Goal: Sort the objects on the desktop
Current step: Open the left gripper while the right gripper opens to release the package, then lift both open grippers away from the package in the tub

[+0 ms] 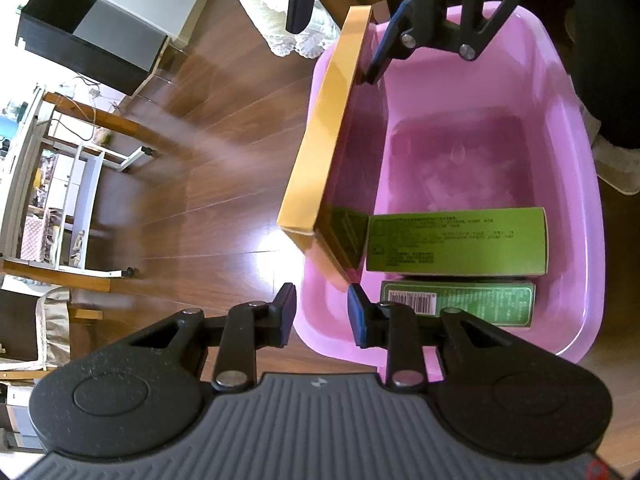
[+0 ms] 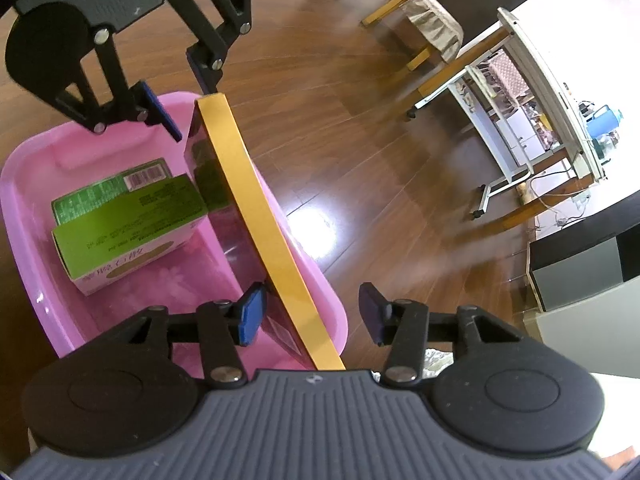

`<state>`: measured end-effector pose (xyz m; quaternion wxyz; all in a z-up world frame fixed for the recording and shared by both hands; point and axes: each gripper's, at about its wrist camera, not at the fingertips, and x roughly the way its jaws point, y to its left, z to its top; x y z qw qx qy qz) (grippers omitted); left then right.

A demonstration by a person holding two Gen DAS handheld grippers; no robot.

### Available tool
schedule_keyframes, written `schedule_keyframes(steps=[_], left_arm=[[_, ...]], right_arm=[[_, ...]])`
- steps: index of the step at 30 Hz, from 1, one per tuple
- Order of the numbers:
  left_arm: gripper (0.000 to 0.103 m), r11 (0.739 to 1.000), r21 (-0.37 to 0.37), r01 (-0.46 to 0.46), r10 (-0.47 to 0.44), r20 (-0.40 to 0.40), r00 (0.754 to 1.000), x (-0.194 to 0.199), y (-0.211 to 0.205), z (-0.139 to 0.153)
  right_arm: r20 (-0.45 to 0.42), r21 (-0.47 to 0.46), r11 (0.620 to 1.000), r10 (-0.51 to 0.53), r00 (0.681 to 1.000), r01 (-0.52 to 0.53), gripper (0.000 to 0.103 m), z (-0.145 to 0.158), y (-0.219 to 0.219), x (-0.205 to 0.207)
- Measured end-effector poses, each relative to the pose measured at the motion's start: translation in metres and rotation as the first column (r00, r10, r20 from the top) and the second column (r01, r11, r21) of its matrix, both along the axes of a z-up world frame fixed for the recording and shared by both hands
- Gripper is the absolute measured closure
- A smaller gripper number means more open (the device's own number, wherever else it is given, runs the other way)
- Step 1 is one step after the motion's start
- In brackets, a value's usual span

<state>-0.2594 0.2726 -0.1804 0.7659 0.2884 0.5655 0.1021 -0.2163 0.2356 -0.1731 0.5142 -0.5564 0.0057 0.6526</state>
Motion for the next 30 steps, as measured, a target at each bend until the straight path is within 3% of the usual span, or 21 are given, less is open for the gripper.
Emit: schedule_keyframes(steps=[12,15,21,30], left_arm=[[0.062,1.0,0.003,-0.002,0.002,-0.002,1.0,0.0,0.003,0.0],[0.062,1.0,0.009,-0.006,0.006,0.013,1.0,-0.001,0.003,0.001],[0.058,0.999,-0.014,-0.037,0.038,0.092,0.995,-0.003,0.009,0.017],[0.051,0.993,-0.08,-0.083,0.1,0.242,0.965,-0.002,0.021,0.045]], right_arm=[[-0.039,0.067,0.998,0.005,0.999,-0.002,0.052,0.01,0.001,-0.002],[-0.051,0.078,0.997,0.008,0.999,-0.004,0.047,0.011,0.001,-0.003],[-0.049,0.074,0.997,0.01,0.999,-0.006,0.047,0.01,0.002,-0.004],[-0.048,0.078,0.997,0.013,0.999,-0.009,0.045,0.008,0.0,-0.007]])
